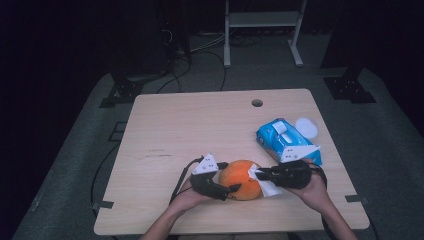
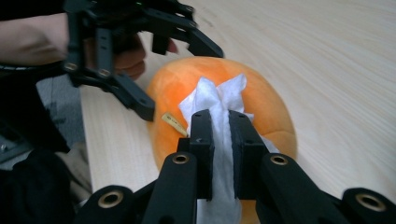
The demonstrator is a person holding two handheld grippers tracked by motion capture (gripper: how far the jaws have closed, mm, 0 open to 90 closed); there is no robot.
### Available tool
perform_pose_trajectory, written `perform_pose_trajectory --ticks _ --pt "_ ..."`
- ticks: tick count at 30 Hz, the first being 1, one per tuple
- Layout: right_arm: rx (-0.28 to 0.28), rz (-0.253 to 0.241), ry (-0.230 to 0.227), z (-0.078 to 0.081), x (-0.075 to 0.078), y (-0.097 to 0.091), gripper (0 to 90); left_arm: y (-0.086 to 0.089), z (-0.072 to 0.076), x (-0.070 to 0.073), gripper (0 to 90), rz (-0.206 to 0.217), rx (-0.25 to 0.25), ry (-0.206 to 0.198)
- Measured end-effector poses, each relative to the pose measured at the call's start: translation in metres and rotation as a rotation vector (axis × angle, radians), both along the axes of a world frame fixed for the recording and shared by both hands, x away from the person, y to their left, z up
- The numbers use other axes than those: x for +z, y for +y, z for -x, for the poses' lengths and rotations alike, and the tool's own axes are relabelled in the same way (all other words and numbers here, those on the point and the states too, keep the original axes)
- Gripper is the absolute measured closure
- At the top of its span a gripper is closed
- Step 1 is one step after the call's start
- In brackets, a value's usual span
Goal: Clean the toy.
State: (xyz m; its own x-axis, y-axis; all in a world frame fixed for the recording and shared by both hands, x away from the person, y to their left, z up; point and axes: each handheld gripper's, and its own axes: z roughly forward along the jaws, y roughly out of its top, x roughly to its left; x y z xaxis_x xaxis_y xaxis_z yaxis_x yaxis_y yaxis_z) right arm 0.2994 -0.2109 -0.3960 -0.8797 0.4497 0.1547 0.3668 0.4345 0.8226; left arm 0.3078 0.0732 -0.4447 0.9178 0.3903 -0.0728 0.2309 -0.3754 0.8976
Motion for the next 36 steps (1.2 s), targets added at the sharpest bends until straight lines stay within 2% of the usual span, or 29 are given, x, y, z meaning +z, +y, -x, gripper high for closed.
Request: perform_pose_trajectory --ticks 1,2,4,6,8,12,15,16,19,21,24,26,29,30,31,32,34,36 --pt "0.009 0.013 -0.007 0.002 0.001 0.004 80.3 0.0 0.001 0.0 21.2 -0.005 -0.011 -0.018" --pt "0.006 0.04 -0.04 0.004 0.004 0.007 80.3 0.0 0.001 0.001 25.4 -0.01 -0.017 -0.024" --pt "-0.002 0.034 -0.047 0.003 0.006 0.005 80.3 0.003 0.001 0.002 27.0 -0.008 -0.029 -0.04" --pt "-0.048 0.019 -0.053 0.0 0.006 -0.002 80.3 0.004 0.001 0.001 27.7 -0.005 -0.04 -0.043" --pt "-0.079 0.011 -0.031 -0.005 0.002 -0.01 80.3 0.004 0.0 0.001 26.7 -0.011 -0.047 -0.048" --pt "-0.097 0.018 0.017 -0.009 -0.007 -0.019 80.3 0.005 -0.003 0.004 14.6 -0.002 -0.014 0.009" --pt "-0.069 0.024 0.027 -0.008 -0.007 -0.017 80.3 0.008 -0.005 0.003 13.9 0.005 -0.018 0.051" --pt "-0.048 0.035 0.024 -0.006 -0.007 -0.014 80.4 0.009 -0.005 0.002 19.0 0.006 -0.023 0.044" --pt "-0.031 0.021 0.022 -0.003 -0.004 -0.01 80.3 0.008 -0.003 0.005 22.4 -0.002 -0.03 0.02" --pt "-0.023 0.024 -0.005 0.0 0.001 -0.003 80.3 0.005 -0.001 0.006 23.4 -0.016 -0.041 -0.01" --pt "0.0 -0.016 -0.014 0.002 0.006 0.002 80.3 0.001 0.001 0.007 23.7 -0.032 -0.056 -0.054" --pt "-0.005 0.003 -0.026 0.001 0.006 0.003 80.3 0.003 0.0 0.008 20.8 -0.031 -0.048 -0.053" --pt "-0.023 0.005 -0.011 -0.002 0.001 -0.003 80.3 0.006 -0.002 0.008 10.5 -0.024 -0.013 -0.023" --pt "-0.027 0.0 -0.002 -0.002 -0.001 -0.006 80.3 0.007 -0.003 0.007 9.8 -0.015 -0.009 -0.01" --pt "-0.027 -0.003 0.007 -0.003 -0.002 -0.008 80.3 0.008 -0.004 0.006 10.3 -0.013 -0.013 0.005" --pt "-0.024 -0.005 0.012 -0.003 -0.002 -0.009 80.3 0.008 -0.004 0.005 14.9 -0.003 -0.034 0.014" --pt "-0.014 -0.002 0.013 -0.002 -0.001 -0.007 80.3 0.005 -0.001 0.005 22.8 -0.019 -0.044 -0.023" --pt "-0.016 -0.001 -0.013 0.0 0.002 -0.003 80.2 0.003 0.0 0.007 26.8 -0.022 -0.043 -0.045"
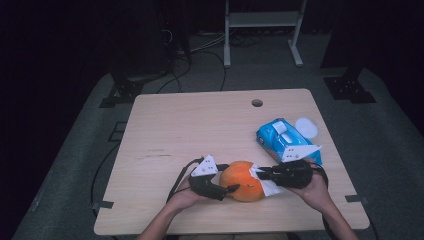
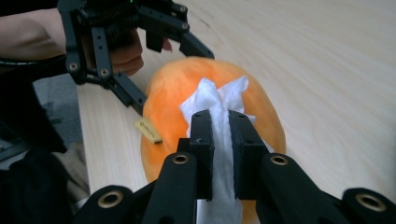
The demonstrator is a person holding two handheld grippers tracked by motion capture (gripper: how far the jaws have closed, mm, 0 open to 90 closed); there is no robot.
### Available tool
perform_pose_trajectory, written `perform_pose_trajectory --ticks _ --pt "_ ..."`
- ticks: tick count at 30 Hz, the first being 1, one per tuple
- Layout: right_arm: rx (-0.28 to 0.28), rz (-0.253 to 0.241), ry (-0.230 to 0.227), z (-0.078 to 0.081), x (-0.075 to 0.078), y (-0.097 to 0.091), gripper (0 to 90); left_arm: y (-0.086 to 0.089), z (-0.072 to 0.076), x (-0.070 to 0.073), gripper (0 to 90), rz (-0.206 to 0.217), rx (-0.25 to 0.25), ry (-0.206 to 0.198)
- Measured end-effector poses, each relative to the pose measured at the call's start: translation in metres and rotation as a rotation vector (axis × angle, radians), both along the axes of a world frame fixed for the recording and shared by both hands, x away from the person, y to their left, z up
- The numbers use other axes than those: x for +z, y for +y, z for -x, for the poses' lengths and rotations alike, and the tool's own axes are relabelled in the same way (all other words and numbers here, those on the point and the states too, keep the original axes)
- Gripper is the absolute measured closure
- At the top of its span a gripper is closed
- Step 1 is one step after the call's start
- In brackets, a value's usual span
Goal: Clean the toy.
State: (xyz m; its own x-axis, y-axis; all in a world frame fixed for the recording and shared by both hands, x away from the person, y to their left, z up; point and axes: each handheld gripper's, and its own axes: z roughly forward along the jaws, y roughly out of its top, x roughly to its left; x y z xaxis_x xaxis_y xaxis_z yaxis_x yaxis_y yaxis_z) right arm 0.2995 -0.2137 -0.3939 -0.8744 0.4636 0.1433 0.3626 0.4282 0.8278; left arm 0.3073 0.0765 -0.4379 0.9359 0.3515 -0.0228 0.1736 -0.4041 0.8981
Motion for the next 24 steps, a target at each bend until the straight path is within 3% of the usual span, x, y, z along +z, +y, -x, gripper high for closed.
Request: perform_pose_trajectory --ticks 2,4,8,11,16,18,20,22,24 --pt "-0.025 0.014 -0.043 0.001 0.003 0.002 80.0 0.0 0.001 0.001 29.2 0.005 -0.006 -0.018" --pt "-0.037 0.012 -0.039 -0.001 0.004 -0.001 80.1 0.0 0.002 0.001 28.8 0.007 -0.007 -0.022" --pt "-0.043 0.014 -0.004 -0.005 -0.003 -0.009 80.2 0.003 -0.005 -0.002 12.8 0.018 0.032 0.072" --pt "-0.047 0.02 -0.009 -0.003 -0.003 -0.009 80.1 0.002 -0.007 -0.007 11.2 0.012 0.024 0.095" --pt "-0.016 0.003 -0.038 0.002 0.003 0.003 80.1 0.0 0.0 -0.001 30.8 -0.001 0.014 -0.007" --pt "-0.01 -0.004 -0.051 0.004 0.007 0.004 80.1 -0.001 0.003 0.003 34.6 -0.006 0.011 -0.055" --pt "-0.013 0.0 -0.06 0.004 0.009 0.003 80.1 0.0 0.004 0.007 35.6 -0.004 0.003 -0.072" --pt "-0.02 -0.002 -0.047 0.003 0.006 -0.001 80.2 0.0 0.002 0.006 32.4 0.007 0.005 -0.036" --pt "-0.032 0.011 -0.027 -0.001 0.001 -0.006 80.1 0.002 -0.002 0.003 21.8 0.029 0.016 0.041"
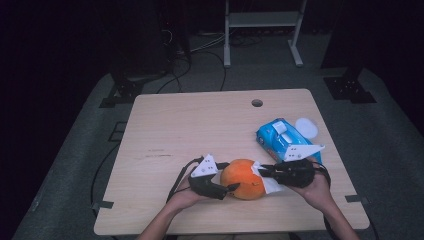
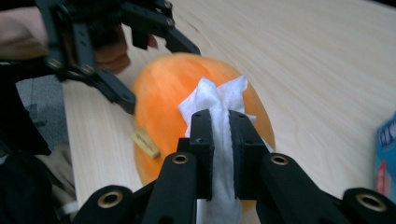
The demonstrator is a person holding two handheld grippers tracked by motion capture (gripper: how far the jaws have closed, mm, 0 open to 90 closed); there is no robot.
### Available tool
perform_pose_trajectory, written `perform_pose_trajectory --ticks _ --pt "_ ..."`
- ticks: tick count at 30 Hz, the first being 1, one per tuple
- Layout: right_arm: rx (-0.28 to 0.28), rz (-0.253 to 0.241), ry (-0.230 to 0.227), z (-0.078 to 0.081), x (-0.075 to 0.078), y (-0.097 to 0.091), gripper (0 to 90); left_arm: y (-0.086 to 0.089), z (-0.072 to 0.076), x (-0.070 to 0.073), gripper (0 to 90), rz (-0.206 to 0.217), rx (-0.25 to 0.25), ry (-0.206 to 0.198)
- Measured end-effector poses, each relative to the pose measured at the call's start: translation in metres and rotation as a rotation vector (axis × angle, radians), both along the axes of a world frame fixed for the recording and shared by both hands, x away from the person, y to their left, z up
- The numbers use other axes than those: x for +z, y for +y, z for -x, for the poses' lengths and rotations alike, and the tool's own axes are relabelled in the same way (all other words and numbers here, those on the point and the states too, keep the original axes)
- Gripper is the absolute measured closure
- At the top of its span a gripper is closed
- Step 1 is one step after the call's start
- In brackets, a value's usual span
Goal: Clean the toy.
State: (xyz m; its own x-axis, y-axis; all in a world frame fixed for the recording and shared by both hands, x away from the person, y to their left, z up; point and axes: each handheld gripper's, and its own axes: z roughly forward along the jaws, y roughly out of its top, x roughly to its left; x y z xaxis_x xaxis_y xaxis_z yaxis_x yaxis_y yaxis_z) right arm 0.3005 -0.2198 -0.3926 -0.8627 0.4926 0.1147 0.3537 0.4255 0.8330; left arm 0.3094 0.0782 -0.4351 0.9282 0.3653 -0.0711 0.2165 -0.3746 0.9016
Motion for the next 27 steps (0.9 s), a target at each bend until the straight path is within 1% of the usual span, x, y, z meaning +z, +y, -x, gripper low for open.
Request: perform_pose_trajectory --ticks 1,2,3,4,5,6,7,9,10,11,14,15,16,17,18,19,21,22,23,24,25,27 --pt "-0.004 -0.005 0.018 -0.002 -0.003 -0.002 80.2 0.001 -0.002 -0.002 18.5 0.011 0.005 0.025" --pt "-0.003 -0.014 0.031 -0.003 -0.005 -0.004 80.2 0.001 -0.003 -0.003 18.1 0.019 0.009 0.038" --pt "-0.002 -0.021 0.036 -0.004 -0.006 -0.004 80.2 0.001 -0.004 -0.003 18.6 0.018 0.009 0.039" --pt "0.005 -0.018 0.027 -0.001 -0.003 0.001 80.1 0.001 -0.003 -0.003 24.5 0.013 0.009 0.029" --pt "0.005 -0.018 0.027 -0.001 -0.003 0.001 80.1 0.0 -0.002 -0.002 24.5 0.01 0.011 0.015" --pt "0.027 -0.02 0.007 0.002 0.001 0.009 80.1 -0.001 0.0 -0.001 28.7 0.004 0.006 -0.007" --pt "0.027 -0.02 0.007 0.002 0.001 0.009 80.1 -0.002 0.002 0.0 28.7 -0.006 -0.002 -0.029" --pt "0.043 -0.018 -0.01 0.005 0.005 0.015 80.1 -0.003 0.005 0.002 30.3 -0.016 -0.011 -0.061" --pt "0.046 -0.013 -0.018 0.005 0.006 0.016 80.1 -0.002 0.005 0.003 30.3 -0.021 -0.014 -0.067" --pt "0.045 -0.008 -0.02 0.004 0.006 0.015 80.1 -0.001 0.005 0.003 29.8 -0.016 -0.014 -0.069" --pt "0.018 0.002 -0.005 0.001 0.003 0.008 80.2 0.0 0.002 0.002 22.4 -0.002 0.01 -0.021" --pt "0.01 0.001 0.002 -0.001 0.001 0.004 80.1 0.0 0.001 0.001 22.7 0.008 0.008 -0.016" --pt "0.006 -0.01 0.011 -0.001 0.0 0.002 80.2 0.0 0.001 0.001 24.9 0.01 0.004 -0.02" --pt "0.001 -0.012 0.014 0.0 0.001 0.002 80.2 -0.002 0.002 0.001 27.7 0.005 0.002 -0.035" --pt "0.001 -0.006 0.001 0.001 0.003 0.004 80.2 -0.003 0.004 0.001 30.0 0.0 0.01 -0.058" --pt "0.01 -0.008 -0.005 0.002 0.005 0.007 80.1 -0.005 0.006 0.002 31.7 -0.007 0.013 -0.075" --pt "0.039 -0.015 -0.018 0.006 0.01 0.015 80.1 -0.011 0.011 0.004 33.3 -0.029 0.001 -0.118" --pt "0.049 -0.008 -0.03 0.007 0.012 0.019 80.1 -0.014 0.014 0.005 33.4 -0.04 -0.008 -0.13" --pt "0.055 0.004 -0.041 0.008 0.014 0.023 80.1 -0.014 0.015 0.005 32.8 -0.042 -0.012 -0.133" --pt "0.057 0.006 -0.045 0.007 0.015 0.024 80.1 -0.014 0.014 0.005 31.3 -0.041 -0.012 -0.126" --pt "0.057 0.011 -0.046 0.007 0.014 0.023 80.1 -0.013 0.012 0.004 28.0 -0.033 -0.007 -0.107" --pt "0.042 0.006 -0.029 0.004 0.011 0.018 80.2 -0.01 0.005 0.001 16.5 -0.023 0.017 -0.046"
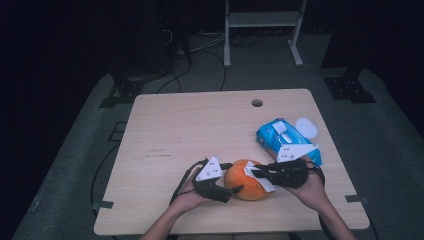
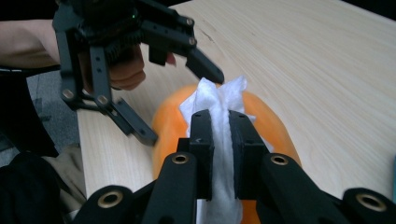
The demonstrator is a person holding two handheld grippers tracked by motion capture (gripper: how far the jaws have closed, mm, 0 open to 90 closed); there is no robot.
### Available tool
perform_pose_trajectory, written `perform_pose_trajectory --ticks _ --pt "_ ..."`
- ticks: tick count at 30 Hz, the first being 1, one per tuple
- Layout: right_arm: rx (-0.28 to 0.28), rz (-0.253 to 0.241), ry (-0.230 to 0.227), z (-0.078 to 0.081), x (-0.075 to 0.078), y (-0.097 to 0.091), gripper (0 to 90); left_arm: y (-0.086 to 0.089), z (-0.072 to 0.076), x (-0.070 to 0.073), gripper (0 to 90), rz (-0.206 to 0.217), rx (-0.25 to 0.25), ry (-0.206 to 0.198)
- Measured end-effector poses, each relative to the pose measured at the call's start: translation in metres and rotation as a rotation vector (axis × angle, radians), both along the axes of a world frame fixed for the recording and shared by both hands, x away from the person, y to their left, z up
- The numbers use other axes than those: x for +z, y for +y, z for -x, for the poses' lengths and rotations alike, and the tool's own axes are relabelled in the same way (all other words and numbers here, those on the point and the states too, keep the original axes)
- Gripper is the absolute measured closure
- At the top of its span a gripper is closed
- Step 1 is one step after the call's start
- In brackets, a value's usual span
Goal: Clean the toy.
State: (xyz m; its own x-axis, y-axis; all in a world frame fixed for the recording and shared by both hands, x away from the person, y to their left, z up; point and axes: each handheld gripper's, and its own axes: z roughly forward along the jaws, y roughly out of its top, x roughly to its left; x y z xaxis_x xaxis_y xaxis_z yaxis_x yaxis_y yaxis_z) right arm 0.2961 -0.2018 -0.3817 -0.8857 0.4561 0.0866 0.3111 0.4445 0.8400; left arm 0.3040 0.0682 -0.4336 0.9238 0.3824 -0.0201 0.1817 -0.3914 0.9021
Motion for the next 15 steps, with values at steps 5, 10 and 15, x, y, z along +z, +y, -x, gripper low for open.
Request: perform_pose_trajectory --ticks 5,10,15 --pt "-0.024 -0.01 0.011 -0.004 -0.002 -0.01 80.2 0.001 -0.006 -0.009 19.0 0.032 0.001 0.092" --pt "-0.004 -0.001 -0.017 0.003 0.006 -0.001 80.2 -0.003 0.002 0.0 33.6 0.014 -0.013 -0.001" --pt "0.028 0.032 -0.066 0.01 0.016 0.01 80.1 -0.008 0.015 0.01 35.1 -0.023 -0.041 -0.089"
